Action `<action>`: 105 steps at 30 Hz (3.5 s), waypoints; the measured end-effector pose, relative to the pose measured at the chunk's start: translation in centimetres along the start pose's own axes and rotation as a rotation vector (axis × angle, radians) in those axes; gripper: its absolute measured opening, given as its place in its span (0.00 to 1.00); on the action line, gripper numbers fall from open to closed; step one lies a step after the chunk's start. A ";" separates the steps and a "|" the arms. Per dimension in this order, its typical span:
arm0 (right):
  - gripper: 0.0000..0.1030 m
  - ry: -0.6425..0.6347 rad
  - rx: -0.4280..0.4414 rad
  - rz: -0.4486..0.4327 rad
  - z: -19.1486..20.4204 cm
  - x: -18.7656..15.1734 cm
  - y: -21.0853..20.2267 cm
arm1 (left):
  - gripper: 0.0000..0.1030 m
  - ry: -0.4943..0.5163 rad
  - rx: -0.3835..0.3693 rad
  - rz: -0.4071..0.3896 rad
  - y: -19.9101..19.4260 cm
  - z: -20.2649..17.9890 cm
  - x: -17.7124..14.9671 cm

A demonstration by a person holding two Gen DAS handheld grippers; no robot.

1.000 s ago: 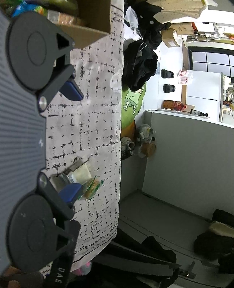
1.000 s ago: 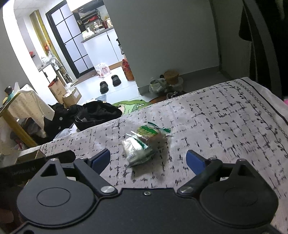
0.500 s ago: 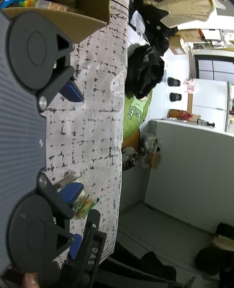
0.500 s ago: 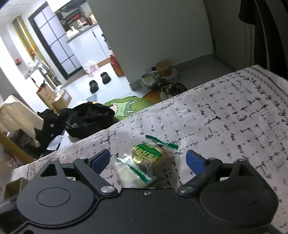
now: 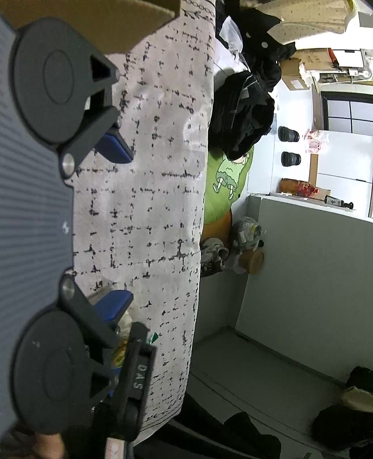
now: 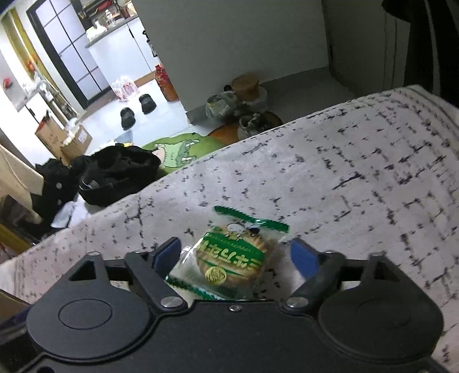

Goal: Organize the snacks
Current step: 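Grasp the clear white cake packet with the left gripper while the right gripper grasps the green biscuit, then carry both snacks over the cardboard box and open both grippers to drop them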

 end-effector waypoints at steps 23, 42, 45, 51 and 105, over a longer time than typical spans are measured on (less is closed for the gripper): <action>0.47 -0.032 -0.056 0.001 -6.7 -4.0 -5.7 | 0.93 0.128 -0.005 0.099 3.7 -7.2 -1.0; 0.48 -0.012 -0.138 0.001 -6.4 -6.6 -7.4 | 0.89 0.162 0.116 0.152 5.9 -8.5 -1.8; 0.48 -0.007 -0.141 0.000 -6.4 -6.6 -7.4 | 0.68 0.162 0.109 0.156 5.5 -7.7 -2.0; 0.47 0.012 -0.152 0.001 -6.2 -6.4 -7.5 | 0.46 0.159 0.051 0.154 5.0 -7.0 -2.1; 0.47 -0.214 0.213 -0.180 15.3 -5.9 -14.5 | 0.44 0.018 0.067 -0.143 -15.7 11.0 1.5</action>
Point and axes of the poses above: each gripper's, at about its wrist camera, not at the fingertips, and y roughly the way its jaws point, z to its left, x to its top, the point moved 1 cm from there along y, roughly the way its jaws point, and after that the axes turned 2 degrees about -y, right-handed, at the moved point
